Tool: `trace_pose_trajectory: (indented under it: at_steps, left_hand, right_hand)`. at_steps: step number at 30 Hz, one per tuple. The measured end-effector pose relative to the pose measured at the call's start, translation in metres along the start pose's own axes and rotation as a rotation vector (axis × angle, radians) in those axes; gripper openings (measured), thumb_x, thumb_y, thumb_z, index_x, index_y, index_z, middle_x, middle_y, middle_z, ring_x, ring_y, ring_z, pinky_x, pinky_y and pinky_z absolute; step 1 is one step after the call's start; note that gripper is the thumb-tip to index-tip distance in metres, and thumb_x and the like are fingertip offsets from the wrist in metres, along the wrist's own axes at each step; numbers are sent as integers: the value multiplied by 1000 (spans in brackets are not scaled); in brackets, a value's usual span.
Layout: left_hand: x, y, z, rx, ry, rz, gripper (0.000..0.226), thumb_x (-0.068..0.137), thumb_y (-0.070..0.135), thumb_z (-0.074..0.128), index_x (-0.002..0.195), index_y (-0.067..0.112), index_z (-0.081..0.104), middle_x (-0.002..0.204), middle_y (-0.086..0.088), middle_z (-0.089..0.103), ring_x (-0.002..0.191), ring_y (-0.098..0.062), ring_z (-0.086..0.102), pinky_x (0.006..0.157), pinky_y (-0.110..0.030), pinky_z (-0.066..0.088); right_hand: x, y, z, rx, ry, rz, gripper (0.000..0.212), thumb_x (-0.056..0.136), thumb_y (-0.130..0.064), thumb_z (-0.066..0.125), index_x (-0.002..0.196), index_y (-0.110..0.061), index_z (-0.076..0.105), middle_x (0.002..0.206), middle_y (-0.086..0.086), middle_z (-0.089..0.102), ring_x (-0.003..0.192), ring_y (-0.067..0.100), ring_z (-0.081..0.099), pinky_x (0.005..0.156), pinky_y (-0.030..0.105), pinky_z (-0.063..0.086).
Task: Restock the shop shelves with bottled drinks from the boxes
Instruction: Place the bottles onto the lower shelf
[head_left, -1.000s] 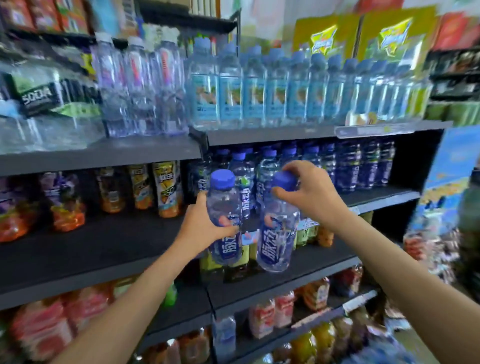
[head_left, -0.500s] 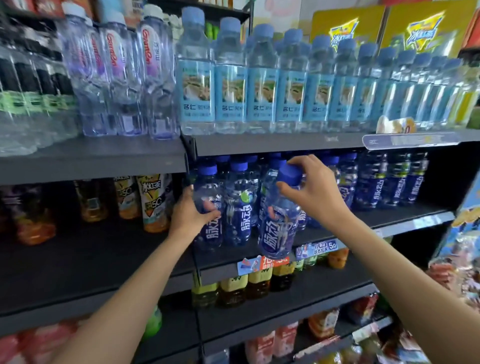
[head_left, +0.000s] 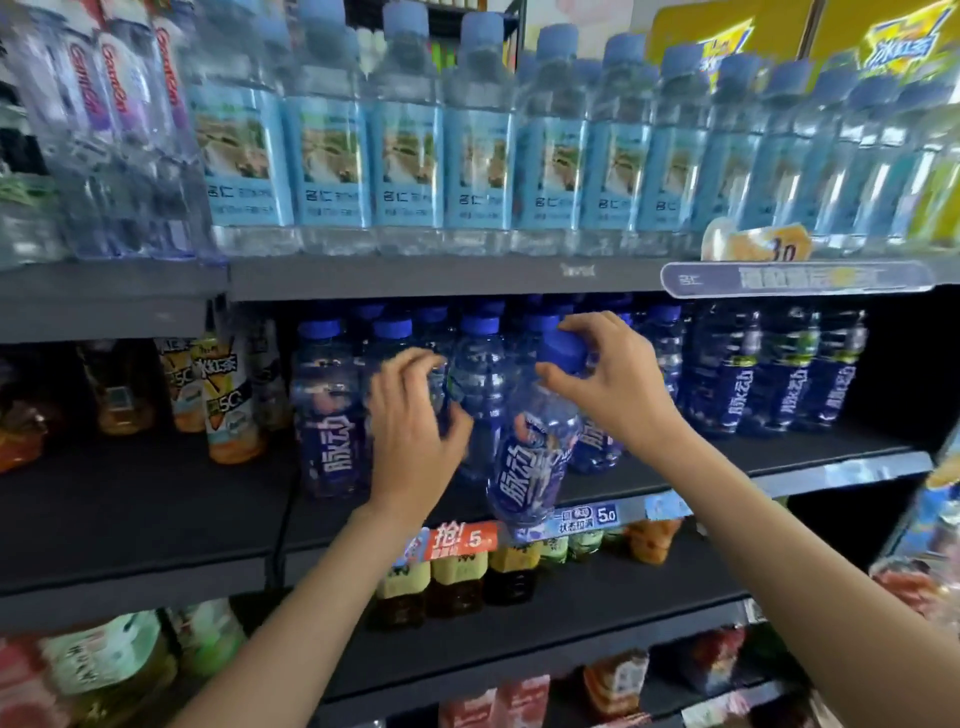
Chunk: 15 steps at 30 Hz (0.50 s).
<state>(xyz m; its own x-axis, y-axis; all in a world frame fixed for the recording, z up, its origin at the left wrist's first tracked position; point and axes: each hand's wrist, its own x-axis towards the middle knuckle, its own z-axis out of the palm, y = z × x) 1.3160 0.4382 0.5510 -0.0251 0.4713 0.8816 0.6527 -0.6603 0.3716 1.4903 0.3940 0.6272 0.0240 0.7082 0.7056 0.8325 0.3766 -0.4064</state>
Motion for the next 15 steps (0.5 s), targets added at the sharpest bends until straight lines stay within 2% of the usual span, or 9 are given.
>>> trace_pose_trajectory:
  at_steps: [2, 5, 8, 11, 15]
  left_hand:
    - [0, 27, 30, -29, -19, -27, 41, 76, 14, 55, 115, 15, 42, 117, -11, 44, 113, -20, 37, 98, -33, 31]
    - [-6, 59, 73, 26, -90, -17, 47, 74, 6, 64, 115, 17, 42, 117, -10, 43, 111, -19, 35, 96, -33, 34]
    - [-13, 79, 105, 147, -198, -32, 48, 76, 10, 66, 120, 10, 47, 122, -11, 44, 114, -22, 38, 96, -39, 38]
    - [-20, 90, 127, 193, -367, -150, 54, 85, 21, 61, 133, 15, 37, 134, -7, 33, 124, -23, 35, 103, -35, 35]
    - [-26, 101, 146, 283, -463, -148, 56, 90, 22, 56, 140, 26, 31, 134, -7, 29, 122, -23, 37, 92, -34, 48]
  right_hand:
    - [-2, 26, -20, 31, -9, -5, 40, 77, -17, 73, 111, -1, 58, 105, 12, 57, 93, 23, 54, 78, 19, 37]
    - [-2, 71, -56, 11, 25, -17, 39, 79, -16, 72, 112, -1, 58, 101, 8, 53, 87, 17, 49, 72, 11, 28]
    - [6, 109, -81, -25, 82, -36, 36, 78, -12, 72, 109, 1, 58, 103, 14, 55, 86, 14, 44, 71, 12, 26]
    - [14, 141, -84, -1, 114, -19, 38, 79, -12, 71, 111, 2, 56, 108, 17, 53, 91, 23, 49, 72, 12, 26]
    - [16, 170, -60, 71, 131, 35, 42, 86, -17, 65, 120, 1, 51, 116, 17, 49, 104, 28, 49, 75, 12, 24]
